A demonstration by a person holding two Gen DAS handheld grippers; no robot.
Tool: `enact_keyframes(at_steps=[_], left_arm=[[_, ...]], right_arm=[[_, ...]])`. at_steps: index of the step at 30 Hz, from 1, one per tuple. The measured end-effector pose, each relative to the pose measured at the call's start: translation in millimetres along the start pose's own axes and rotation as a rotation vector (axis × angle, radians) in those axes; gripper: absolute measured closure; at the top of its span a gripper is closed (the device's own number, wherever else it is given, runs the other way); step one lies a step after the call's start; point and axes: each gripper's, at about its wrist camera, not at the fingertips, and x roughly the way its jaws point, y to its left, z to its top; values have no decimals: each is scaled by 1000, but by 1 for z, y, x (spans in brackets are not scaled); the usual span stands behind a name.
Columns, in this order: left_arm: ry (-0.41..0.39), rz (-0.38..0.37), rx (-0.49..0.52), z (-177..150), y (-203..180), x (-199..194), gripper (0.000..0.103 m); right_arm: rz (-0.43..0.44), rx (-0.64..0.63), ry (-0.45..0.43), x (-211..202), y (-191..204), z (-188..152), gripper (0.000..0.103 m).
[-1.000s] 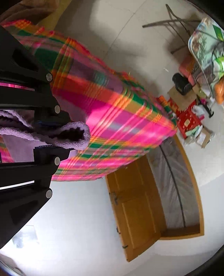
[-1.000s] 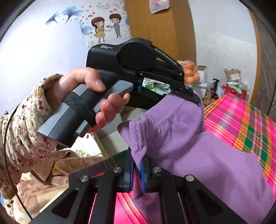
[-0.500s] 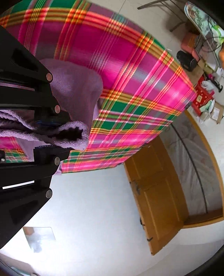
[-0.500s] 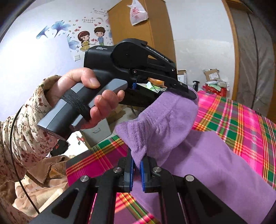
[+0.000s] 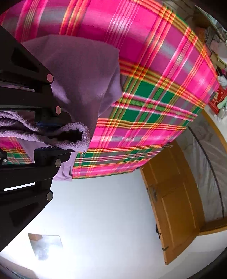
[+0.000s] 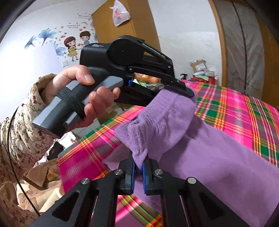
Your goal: Fold clothes
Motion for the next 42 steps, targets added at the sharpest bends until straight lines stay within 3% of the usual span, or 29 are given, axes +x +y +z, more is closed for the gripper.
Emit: enact_keyframes(at_steps=[8, 16, 17, 19, 27, 30, 34, 39, 42], left_arm=[[58, 28, -33, -4, 0, 40, 87], [42, 50, -38, -7, -3, 46, 76], [37, 53, -33, -8, -4, 45, 74], [18, 47, -23, -10, -6, 40, 50], [-86, 18, -63, -23, 11, 1, 49], [-141, 24, -103, -35, 30, -20, 49], [-215, 41, -135, -51, 51, -47, 49], [-281, 148, -99, -71, 63, -65, 49], [-277, 193, -71, -78, 65, -64, 48]], right_arm=[[-5, 80, 46, -2, -32, -25, 95], [15, 156, 87, -5, -57, -40, 89], [19, 173, 92, -7, -60, -42, 87], [21, 196, 103, -9, -66, -45, 82], [28, 361, 92, -25, -103, -59, 59], [17, 433, 68, -37, -120, -65, 58], [-28, 448, 34, -47, -130, -54, 58], [3, 412, -12, -37, -130, -18, 56], [52, 398, 15, -13, -129, 4, 56]])
